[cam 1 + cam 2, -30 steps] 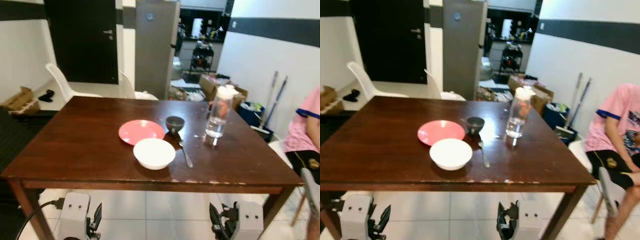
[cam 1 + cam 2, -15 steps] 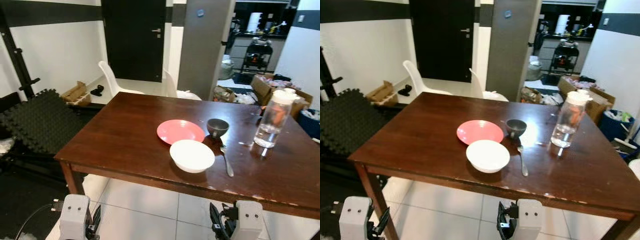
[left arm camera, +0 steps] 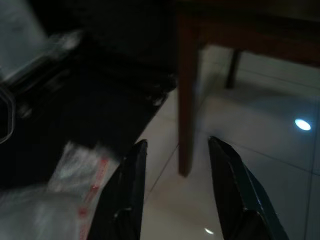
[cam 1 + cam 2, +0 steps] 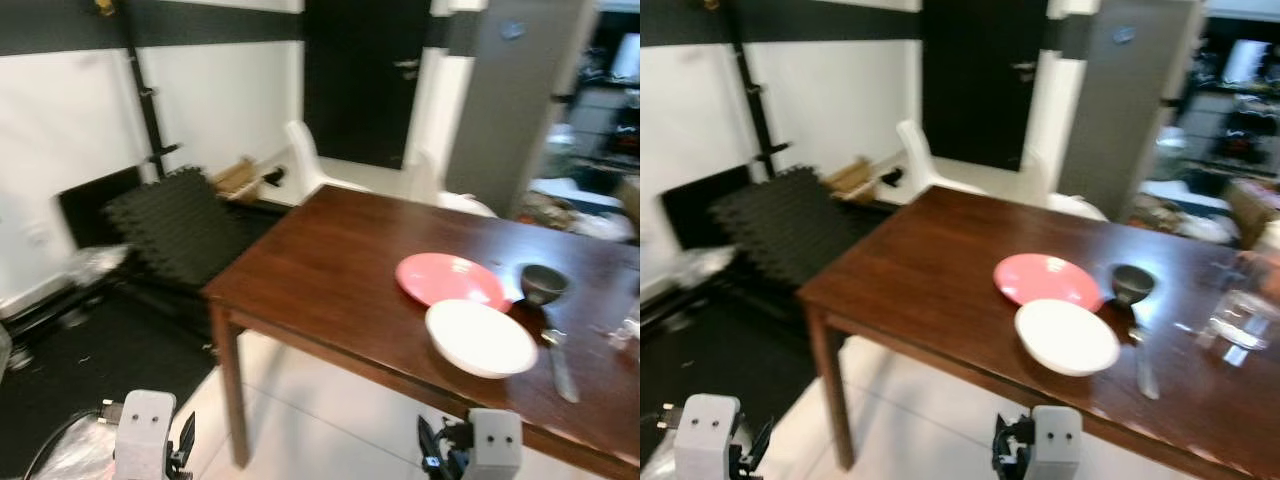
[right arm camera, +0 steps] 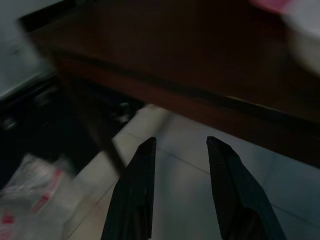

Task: Setting the table

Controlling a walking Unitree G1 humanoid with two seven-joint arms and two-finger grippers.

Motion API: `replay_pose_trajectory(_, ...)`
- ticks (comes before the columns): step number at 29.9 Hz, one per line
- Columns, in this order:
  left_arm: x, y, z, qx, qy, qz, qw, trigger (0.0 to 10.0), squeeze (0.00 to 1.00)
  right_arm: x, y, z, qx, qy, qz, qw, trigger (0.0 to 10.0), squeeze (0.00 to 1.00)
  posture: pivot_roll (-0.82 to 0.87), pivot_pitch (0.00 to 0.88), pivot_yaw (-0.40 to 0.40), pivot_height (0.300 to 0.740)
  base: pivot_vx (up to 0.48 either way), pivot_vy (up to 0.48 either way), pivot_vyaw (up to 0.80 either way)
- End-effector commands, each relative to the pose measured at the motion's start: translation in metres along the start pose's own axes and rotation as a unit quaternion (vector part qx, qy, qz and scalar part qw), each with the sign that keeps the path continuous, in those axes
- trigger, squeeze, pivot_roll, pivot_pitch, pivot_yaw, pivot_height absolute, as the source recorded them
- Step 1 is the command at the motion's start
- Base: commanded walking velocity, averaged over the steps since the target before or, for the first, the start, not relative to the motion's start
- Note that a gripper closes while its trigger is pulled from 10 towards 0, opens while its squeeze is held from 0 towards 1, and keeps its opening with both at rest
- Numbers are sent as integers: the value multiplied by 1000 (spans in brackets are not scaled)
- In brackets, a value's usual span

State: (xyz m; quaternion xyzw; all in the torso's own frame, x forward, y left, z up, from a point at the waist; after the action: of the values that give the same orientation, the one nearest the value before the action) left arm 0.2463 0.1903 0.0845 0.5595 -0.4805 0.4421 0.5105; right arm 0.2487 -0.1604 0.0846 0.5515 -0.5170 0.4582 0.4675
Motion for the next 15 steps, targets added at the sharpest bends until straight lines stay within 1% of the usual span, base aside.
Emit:
replay_pose_trajectory(1, -3, 0, -1, 2, -5, -6, 1000, 10000, 0, -3, 3, 1, -4, 1, -6, 1000, 10000, 0, 14, 0, 23, 740, 0, 0, 788)
replay_pose_trajectory(15, -4, 0, -1, 3, -10, -13, 1000, 10000, 0, -4, 2, 2, -7, 1, -8, 1000, 10000, 0, 15, 0, 27, 740, 0, 0, 784)
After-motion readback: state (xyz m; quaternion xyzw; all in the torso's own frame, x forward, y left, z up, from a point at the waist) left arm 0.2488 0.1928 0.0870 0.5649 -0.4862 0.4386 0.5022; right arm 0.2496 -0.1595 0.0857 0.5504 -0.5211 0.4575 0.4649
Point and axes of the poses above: a point about 5 cm out from each wrist's last joint towards the gripper, its own y axis pointing back from the gripper into the wrist, its own x axis along the axis of the wrist's last joint, z = x × y, the point moved 1 cm from there along -y, pointing out of the wrist towards the gripper, and after that the axes turned 1 degree about -y, right-handed, at the moved point
